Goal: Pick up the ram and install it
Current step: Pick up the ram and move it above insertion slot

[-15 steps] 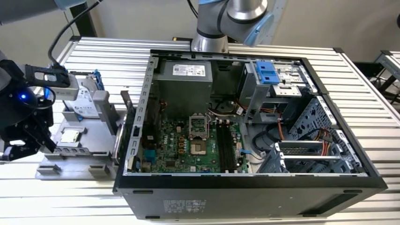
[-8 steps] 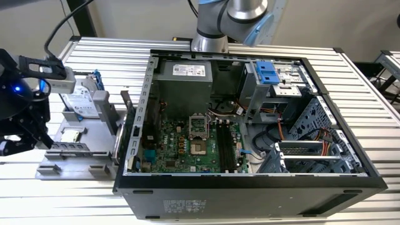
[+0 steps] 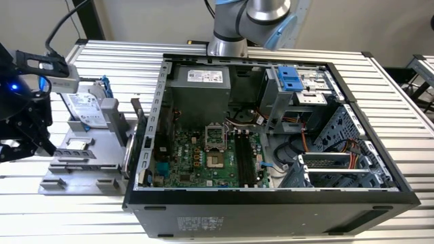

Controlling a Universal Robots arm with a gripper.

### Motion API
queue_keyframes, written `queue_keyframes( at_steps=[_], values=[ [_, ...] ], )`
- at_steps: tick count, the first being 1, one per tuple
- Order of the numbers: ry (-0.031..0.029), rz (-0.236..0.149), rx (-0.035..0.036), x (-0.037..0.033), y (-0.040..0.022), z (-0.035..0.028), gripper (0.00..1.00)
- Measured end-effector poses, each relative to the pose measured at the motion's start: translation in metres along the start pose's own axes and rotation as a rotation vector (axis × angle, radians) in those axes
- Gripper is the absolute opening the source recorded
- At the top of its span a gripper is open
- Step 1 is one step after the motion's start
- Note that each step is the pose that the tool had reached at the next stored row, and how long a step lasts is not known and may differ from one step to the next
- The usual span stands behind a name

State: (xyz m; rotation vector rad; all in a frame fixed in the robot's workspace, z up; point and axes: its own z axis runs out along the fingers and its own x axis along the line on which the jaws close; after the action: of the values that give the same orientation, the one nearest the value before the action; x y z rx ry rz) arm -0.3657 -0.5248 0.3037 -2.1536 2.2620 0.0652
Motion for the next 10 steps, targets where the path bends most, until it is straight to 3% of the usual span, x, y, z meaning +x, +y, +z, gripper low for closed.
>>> queue_keyframes(
  at_steps=[6, 10],
  values=[
    [0.0002, 0.0, 0.0007, -0.0069, 0.0004, -0.0041, 0.0],
    [0.0001, 0.0, 0.0012, -0.0075, 0.0004, -0.004, 0.0]
  ],
)
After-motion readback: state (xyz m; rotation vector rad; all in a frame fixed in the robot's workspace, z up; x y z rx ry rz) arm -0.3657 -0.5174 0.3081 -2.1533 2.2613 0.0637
